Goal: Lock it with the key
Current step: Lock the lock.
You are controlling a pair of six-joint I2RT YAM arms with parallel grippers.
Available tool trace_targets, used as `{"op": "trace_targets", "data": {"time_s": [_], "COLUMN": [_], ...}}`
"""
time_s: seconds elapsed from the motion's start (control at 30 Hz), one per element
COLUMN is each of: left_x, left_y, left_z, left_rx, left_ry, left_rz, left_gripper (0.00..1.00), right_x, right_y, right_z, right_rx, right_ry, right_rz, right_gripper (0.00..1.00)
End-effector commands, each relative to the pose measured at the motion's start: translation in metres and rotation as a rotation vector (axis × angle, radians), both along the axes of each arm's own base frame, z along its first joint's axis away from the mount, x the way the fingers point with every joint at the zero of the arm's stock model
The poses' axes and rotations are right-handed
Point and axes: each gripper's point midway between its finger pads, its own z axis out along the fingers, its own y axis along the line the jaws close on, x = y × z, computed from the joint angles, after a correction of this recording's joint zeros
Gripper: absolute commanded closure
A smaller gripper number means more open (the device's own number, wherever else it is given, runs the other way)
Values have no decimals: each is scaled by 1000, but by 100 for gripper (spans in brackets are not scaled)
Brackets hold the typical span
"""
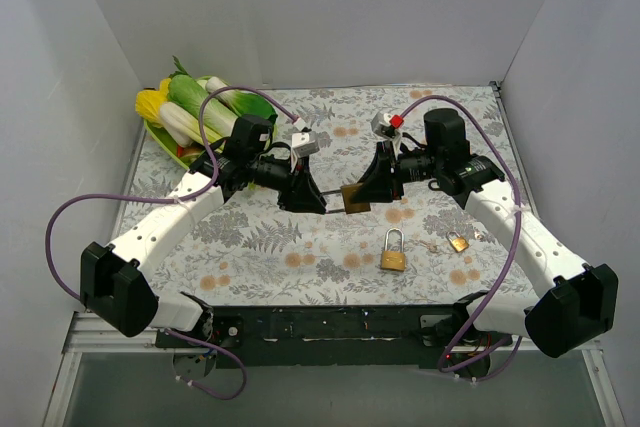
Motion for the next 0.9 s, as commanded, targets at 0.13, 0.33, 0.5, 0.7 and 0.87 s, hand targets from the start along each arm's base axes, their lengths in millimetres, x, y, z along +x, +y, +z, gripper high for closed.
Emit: {"op": "trace_targets", "data": {"time_s": [0.13, 0.33, 0.5, 0.7, 0.87], "left_x": [-11, -9, -5, -5, -6], "left_y": [-6, -22, -41, -62, -71], "left_z": [21, 35, 44, 56, 59], "left_rx": [-74, -109, -129, -161, -185], "left_ry": [-6, -14, -11, -33, -40], "left_rz": [-45, -84, -102, -146, -160], "left_gripper": [100, 100, 100, 100, 100], "right_x": [-1, -9, -31, -44, -50], "right_y": [3, 14, 33, 48, 55], "right_z": [36, 19, 5, -3, -5], "right_rx": [89, 66, 64, 85, 107], "right_ry": [-115, -99, -75, -36, -15], "right_rz": [21, 65, 146, 193, 218], "right_gripper": [99, 99, 99, 99, 99]}}
